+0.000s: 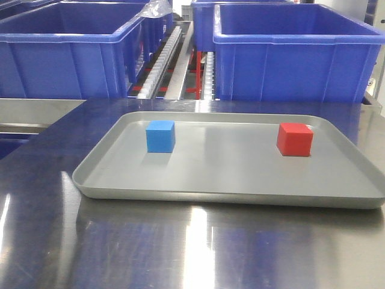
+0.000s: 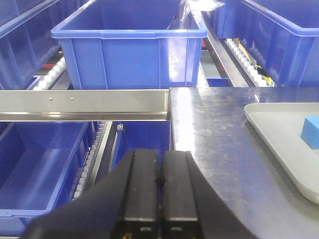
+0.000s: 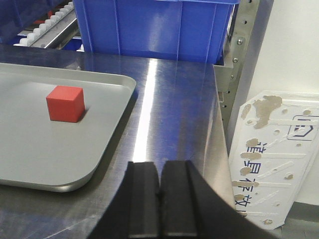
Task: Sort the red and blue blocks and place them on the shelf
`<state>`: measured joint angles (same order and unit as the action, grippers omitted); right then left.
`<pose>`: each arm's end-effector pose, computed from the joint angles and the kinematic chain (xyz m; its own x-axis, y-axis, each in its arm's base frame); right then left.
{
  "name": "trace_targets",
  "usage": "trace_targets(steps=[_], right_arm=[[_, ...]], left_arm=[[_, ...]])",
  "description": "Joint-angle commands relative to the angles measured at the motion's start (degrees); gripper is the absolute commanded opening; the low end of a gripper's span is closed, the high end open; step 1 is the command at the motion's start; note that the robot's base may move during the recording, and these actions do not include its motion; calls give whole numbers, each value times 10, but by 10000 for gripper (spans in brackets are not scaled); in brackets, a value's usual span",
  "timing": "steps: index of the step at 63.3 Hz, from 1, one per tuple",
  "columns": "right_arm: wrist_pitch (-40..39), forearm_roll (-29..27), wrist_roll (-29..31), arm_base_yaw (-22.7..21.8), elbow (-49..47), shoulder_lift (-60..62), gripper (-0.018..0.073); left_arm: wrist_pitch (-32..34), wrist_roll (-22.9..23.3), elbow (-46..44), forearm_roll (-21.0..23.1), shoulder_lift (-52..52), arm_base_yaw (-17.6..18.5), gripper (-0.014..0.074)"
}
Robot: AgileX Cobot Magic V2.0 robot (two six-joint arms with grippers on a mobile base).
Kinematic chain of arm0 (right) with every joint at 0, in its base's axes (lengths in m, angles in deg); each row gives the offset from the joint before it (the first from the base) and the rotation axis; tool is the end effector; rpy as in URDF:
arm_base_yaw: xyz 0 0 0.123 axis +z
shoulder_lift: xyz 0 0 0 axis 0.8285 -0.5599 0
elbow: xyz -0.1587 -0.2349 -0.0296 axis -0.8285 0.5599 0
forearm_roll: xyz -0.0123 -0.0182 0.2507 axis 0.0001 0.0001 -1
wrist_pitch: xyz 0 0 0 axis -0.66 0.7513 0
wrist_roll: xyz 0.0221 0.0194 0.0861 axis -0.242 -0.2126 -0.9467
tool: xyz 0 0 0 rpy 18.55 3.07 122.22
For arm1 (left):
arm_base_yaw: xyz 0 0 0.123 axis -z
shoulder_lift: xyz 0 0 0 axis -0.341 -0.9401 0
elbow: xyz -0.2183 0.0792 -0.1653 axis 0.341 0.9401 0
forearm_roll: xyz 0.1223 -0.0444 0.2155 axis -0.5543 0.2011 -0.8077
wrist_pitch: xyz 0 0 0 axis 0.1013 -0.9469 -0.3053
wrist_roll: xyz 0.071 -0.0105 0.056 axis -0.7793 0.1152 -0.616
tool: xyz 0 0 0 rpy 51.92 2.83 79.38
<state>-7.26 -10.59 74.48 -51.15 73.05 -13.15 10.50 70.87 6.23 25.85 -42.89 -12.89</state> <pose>0.0560 0.0034 0.1849 -0.1358 0.0229 -0.9905 -0.0650 0.9974 0.0320 0.0561 -0.0059 0.1987 -0.0459 -0.0290 -0.9985 0.1096 0.9934 -0.0339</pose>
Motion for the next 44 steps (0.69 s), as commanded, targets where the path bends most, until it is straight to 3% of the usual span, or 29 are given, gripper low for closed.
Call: trace_targets(steps=[1, 44], right_arm=[[-49, 5, 4, -2, 0, 10, 55], [-49, 5, 4, -2, 0, 10, 55]], left_arm=[[54, 0, 17, 4, 10, 1, 125], [54, 0, 17, 4, 10, 1, 125]])
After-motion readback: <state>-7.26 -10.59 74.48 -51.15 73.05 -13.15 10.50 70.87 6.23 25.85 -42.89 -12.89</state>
